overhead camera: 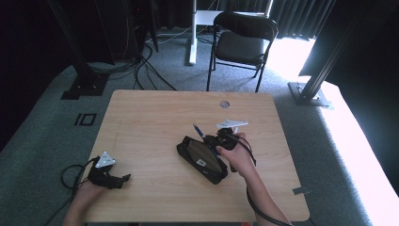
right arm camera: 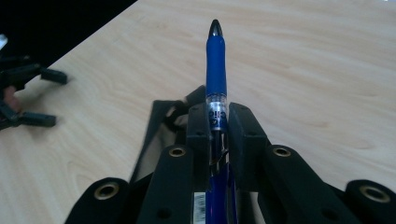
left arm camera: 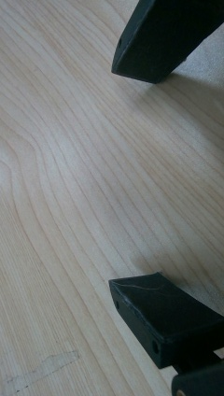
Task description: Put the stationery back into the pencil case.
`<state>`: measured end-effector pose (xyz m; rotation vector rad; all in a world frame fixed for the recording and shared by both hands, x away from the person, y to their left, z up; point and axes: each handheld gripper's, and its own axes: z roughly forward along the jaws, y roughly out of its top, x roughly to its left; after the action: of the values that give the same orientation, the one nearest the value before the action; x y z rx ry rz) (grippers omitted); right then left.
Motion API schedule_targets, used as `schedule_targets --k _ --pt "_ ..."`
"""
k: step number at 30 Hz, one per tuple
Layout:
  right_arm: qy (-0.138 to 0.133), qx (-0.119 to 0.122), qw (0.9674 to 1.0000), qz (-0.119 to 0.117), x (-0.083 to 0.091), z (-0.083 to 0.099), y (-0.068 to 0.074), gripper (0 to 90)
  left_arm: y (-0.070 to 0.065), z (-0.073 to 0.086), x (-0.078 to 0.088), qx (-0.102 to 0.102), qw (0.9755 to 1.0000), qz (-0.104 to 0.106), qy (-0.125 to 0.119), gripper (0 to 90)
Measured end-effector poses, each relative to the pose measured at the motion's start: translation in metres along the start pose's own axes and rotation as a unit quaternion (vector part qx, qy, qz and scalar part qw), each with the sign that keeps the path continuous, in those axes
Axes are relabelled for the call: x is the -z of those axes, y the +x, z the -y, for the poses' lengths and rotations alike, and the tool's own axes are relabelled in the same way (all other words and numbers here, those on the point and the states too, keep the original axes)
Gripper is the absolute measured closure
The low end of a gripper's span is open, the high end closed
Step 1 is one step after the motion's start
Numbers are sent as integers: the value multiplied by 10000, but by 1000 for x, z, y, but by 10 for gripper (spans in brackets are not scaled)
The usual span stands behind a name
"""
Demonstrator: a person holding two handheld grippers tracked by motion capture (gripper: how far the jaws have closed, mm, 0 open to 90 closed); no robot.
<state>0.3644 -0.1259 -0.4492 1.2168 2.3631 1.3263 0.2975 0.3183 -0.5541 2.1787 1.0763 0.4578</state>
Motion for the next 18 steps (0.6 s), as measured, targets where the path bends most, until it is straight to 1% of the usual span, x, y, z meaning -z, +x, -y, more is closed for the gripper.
schedule_targets --k 3,5,7,10,13,15,16,18 --pt "203 95 9997 -97 -8 3 6 792 0 0 0 -4 10000 -2 -2 16" --pt "388 278 9988 -56 -12 6 10 792 0 0 0 -9 10000 -3 1 16" --pt "536 377 9978 -48 -17 9 14 792 0 0 0 -9 10000 -3 2 16" --pt "806 521 9954 11 -24 14 16 792 0 0 0 -10 10000 -3 3 16" --pt "1008 625 9929 96 -30 18 19 792 0 0 0 -4 10000 -2 2 16" --pt "1105 662 9917 67 -34 20 20 792 0 0 0 -4 10000 -1 0 16" --pt "1185 689 9905 91 -36 21 20 792 0 0 0 -3 10000 0 2 16" --pt "1260 737 9892 140 -40 20 22 792 0 0 0 -4 10000 0 3 16"
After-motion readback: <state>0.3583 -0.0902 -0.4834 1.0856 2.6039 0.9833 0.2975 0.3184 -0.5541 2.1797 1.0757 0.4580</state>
